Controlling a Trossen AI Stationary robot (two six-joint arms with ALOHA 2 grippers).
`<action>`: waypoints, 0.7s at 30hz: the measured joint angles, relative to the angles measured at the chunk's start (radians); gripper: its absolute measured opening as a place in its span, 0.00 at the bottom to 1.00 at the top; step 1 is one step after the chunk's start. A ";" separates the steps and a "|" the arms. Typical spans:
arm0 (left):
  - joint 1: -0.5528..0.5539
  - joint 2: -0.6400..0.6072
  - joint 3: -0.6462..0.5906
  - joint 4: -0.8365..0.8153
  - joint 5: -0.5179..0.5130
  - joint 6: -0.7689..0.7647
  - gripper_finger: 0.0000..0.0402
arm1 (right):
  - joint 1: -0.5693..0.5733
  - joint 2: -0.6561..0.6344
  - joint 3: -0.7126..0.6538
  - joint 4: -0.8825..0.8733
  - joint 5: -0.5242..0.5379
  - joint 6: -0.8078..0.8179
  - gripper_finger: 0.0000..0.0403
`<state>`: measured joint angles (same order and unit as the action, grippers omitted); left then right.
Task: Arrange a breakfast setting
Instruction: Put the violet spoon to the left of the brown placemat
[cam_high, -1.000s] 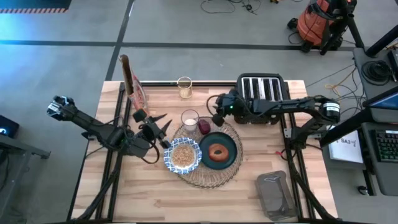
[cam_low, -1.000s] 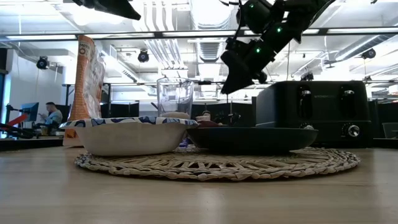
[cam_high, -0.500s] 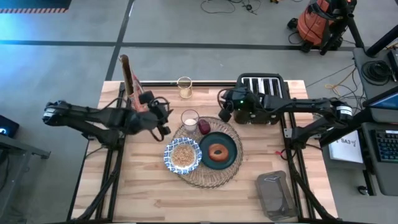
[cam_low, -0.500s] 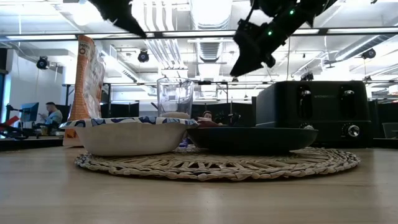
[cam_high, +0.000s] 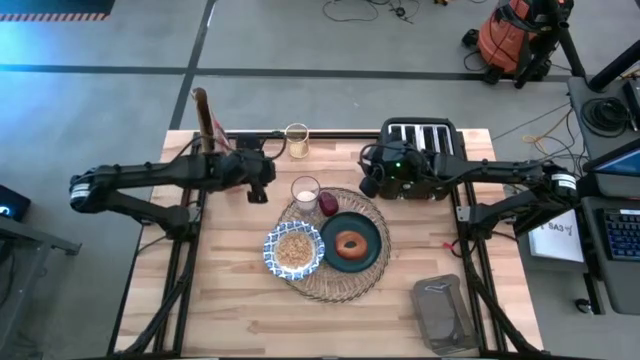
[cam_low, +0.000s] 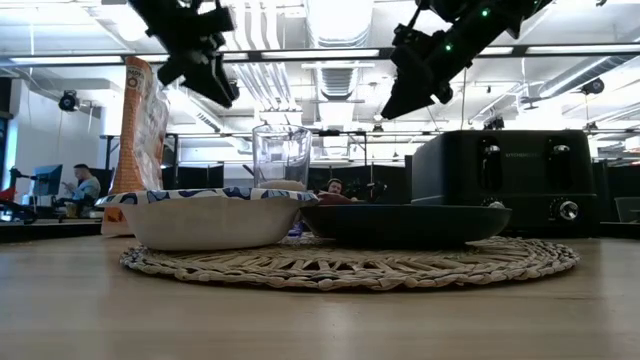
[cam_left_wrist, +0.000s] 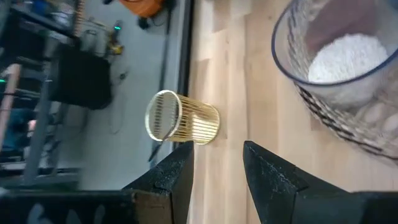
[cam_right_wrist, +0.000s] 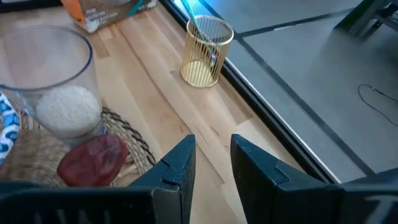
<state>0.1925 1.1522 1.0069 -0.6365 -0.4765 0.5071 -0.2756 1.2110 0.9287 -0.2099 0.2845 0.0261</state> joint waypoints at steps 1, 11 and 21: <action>0.021 0.006 0.000 0.000 0.031 0.019 0.31 | 0.000 0.000 0.000 -0.006 0.000 0.000 0.23; 0.188 0.123 0.000 0.097 0.187 0.162 0.31 | 0.000 0.000 -0.001 -0.033 0.000 0.008 0.23; 0.281 0.257 -0.001 0.179 0.172 0.245 0.31 | 0.000 0.000 -0.001 -0.085 0.004 0.026 0.23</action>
<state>0.4734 1.4092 1.0058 -0.4574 -0.3049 0.7523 -0.2756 1.2110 0.9276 -0.2951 0.2884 0.0525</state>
